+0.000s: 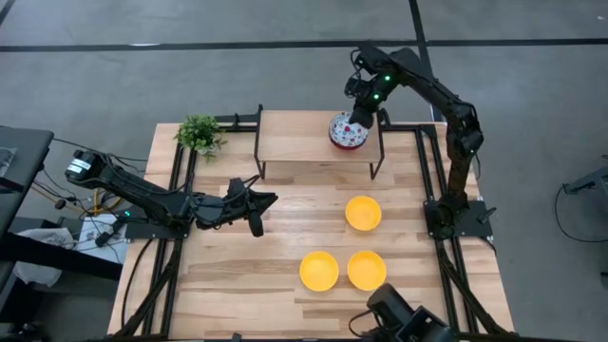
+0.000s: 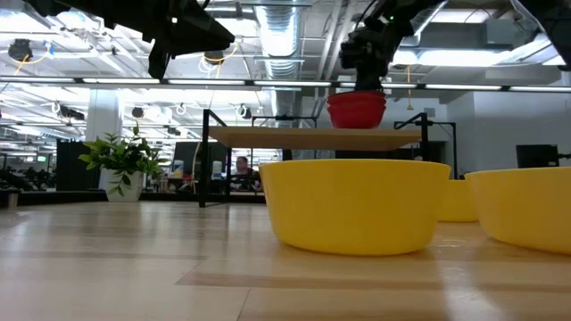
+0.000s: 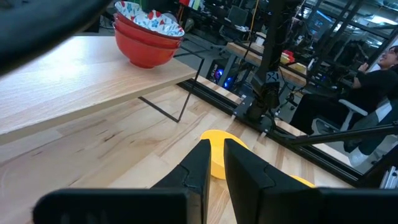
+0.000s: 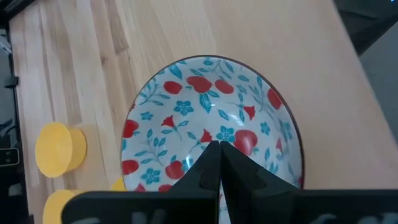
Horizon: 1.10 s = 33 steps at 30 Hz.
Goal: Pick & Place Mini bowls
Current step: Stack the white bowl on top of the white bowls on the shelf
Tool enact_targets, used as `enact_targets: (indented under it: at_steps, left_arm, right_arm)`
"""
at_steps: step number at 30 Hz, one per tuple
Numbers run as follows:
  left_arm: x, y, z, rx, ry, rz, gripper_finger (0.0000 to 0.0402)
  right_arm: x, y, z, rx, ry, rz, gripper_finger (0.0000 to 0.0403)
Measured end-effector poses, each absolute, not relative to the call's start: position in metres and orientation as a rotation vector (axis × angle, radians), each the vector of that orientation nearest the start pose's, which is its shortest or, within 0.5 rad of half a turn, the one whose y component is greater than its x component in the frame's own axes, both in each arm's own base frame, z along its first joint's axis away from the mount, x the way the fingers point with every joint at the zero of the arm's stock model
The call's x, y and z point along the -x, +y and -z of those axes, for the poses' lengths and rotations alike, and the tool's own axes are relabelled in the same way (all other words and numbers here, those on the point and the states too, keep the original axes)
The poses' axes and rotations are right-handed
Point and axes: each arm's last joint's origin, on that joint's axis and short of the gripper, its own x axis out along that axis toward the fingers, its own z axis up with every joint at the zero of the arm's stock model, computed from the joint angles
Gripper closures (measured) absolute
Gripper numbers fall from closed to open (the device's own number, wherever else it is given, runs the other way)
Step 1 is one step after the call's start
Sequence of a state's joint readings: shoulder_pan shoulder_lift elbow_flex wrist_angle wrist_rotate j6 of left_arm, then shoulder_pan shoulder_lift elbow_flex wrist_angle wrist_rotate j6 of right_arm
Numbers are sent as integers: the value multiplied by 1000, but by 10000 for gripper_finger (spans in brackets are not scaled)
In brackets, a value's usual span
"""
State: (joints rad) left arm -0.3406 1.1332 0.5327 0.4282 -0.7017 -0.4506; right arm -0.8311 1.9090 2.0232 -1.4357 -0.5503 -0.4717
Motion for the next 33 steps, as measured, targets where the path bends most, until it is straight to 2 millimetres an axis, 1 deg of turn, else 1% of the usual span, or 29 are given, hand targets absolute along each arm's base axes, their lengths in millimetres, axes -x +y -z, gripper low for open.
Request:
enact_targets:
  at_steps: [3, 13, 20, 27, 31, 33]
  left_arm:
    - [-226, -60, -238, 359, 66, -387, 357]
    - [-226, -60, -238, 359, 66, -386, 357]
    - [-226, -60, -238, 358, 66, -386, 357]
    - [-226, -60, -238, 360, 66, -386, 357]
    - [-226, -60, -239, 363, 61, -385, 357]
    - [-226, -60, -239, 363, 61, -385, 357]
  right_arm:
    - [-260, -263, -347, -421, 1026, -8, 403]
    - [-251, -274, -348, -448, 971, -10, 403]
    - [-252, -273, -348, -446, 973, -11, 403]
    - [-258, -276, -335, -478, 1014, -25, 403]
    - [-262, -274, -337, -456, 1005, -29, 403]
    - [-260, -276, -337, -460, 1003, -24, 403]
